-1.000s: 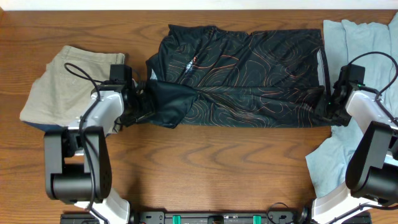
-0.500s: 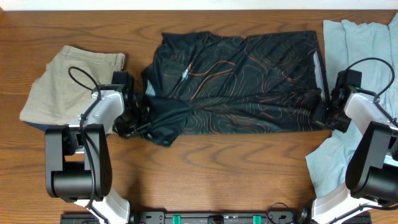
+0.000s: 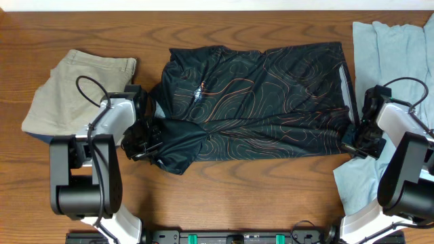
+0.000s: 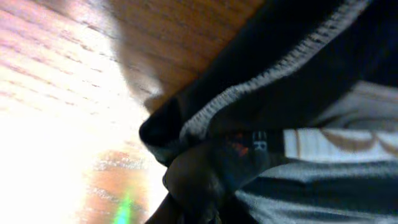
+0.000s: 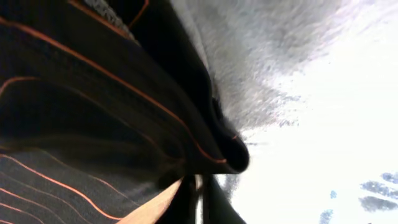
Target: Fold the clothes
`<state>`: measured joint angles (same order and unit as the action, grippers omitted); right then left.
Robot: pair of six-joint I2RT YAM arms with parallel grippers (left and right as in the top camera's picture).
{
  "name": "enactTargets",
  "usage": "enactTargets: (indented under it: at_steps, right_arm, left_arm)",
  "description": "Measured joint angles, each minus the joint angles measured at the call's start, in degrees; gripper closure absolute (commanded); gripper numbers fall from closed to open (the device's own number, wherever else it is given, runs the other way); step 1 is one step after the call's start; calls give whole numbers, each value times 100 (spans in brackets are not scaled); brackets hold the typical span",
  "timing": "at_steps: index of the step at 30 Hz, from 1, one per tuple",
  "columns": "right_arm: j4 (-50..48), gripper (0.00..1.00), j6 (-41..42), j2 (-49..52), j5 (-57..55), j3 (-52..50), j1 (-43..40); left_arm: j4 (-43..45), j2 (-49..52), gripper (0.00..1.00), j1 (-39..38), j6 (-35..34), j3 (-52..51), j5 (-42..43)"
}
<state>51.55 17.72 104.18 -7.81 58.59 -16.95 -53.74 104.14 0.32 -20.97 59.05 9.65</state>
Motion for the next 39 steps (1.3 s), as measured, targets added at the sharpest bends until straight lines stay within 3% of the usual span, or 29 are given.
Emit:
enactTargets:
  at_steps: [1, 5, 7, 15, 24, 32, 35, 37, 38, 39]
  right_arm:
    - [4, 78, 2, 0, 33, 24, -7]
    - [31, 69, 42, 4, 306, 181, -17]
    - [181, 65, 44, 4, 457, 367, -17]
    - [953, 60, -76, 7, 977, 1384, -17]
    - [1436, 59, -343, 7, 1259, 1681, -17]
    - [1443, 60, -378, 7, 1303, 1681, -17]
    - [1443, 59, -378, 7, 1303, 1681, -17]
    - [1443, 60, -378, 7, 1303, 1681, -17]
    - [1443, 60, -378, 7, 1303, 1681, -17]
    - [1443, 60, -380, 7, 1307, 1681, -17]
  left_arm:
    - [-26, -59, 83, 0, -2, 7, 4]
    - [-111, -494, 54, 0, 28, 157, 111]
    - [-50, -833, 47, -4, 33, 280, 219]
    - [39, -1510, 44, -634, 96, 431, 380]
    - [35, -1187, 39, -1919, 199, 142, 197]
    - [37, -662, 39, -2299, 199, -282, 81]
    - [72, -494, 49, -2304, 192, -378, 61]
    - [170, -402, 67, -2304, 201, -417, 48]
    - [240, -369, 85, -2304, 225, -424, 48]
    - [323, -356, 94, -2304, 251, -428, 48]
